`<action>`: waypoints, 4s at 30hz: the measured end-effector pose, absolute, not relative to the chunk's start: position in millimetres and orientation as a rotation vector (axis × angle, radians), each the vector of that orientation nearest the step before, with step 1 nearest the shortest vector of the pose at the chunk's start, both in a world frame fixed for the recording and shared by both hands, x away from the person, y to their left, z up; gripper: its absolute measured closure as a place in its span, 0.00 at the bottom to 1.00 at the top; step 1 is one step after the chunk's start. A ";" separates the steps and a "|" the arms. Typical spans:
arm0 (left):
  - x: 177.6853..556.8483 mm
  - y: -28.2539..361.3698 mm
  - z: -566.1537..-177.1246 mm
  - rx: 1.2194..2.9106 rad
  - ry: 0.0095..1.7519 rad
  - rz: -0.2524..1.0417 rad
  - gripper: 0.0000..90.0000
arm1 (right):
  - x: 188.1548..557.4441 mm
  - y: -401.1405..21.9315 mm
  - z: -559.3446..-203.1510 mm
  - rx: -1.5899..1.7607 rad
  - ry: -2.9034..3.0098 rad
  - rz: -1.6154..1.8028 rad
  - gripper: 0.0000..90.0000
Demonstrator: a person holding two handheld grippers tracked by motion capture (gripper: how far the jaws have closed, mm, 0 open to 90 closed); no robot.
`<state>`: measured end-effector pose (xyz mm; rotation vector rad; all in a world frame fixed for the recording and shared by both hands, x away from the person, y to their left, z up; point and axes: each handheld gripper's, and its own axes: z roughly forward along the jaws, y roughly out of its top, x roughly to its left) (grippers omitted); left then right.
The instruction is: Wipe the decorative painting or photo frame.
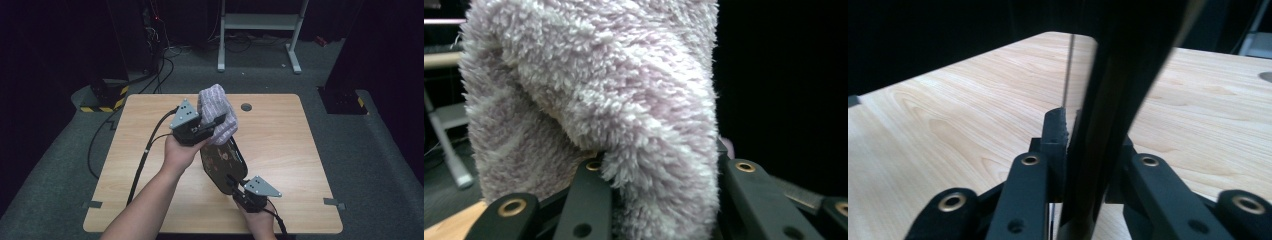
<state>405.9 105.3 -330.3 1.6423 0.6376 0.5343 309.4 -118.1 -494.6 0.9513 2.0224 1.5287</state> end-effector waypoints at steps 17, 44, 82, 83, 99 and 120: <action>434.3 145.4 -405.9 1.687 0.847 0.490 0.79 | 311.3 -119.3 -495.0 0.966 2.025 1.541 0.87; 384.1 121.4 -339.1 1.594 0.599 0.494 0.79 | 312.6 -117.6 -495.3 0.981 2.031 1.545 0.88; 429.2 155.9 -411.0 1.675 0.844 0.439 0.79 | 314.7 -116.4 -496.8 0.985 2.035 1.543 0.86; 430.7 157.9 -414.7 1.679 0.857 0.439 0.79 | 314.7 -116.4 -496.9 0.983 2.035 1.542 0.86; 434.7 169.7 -430.3 1.698 0.918 0.421 0.79 | 314.7 -116.2 -497.2 0.980 2.037 1.534 0.87; 431.2 167.3 -420.7 1.675 0.841 0.395 0.80 | 315.4 -116.0 -497.8 0.982 2.039 1.538 0.87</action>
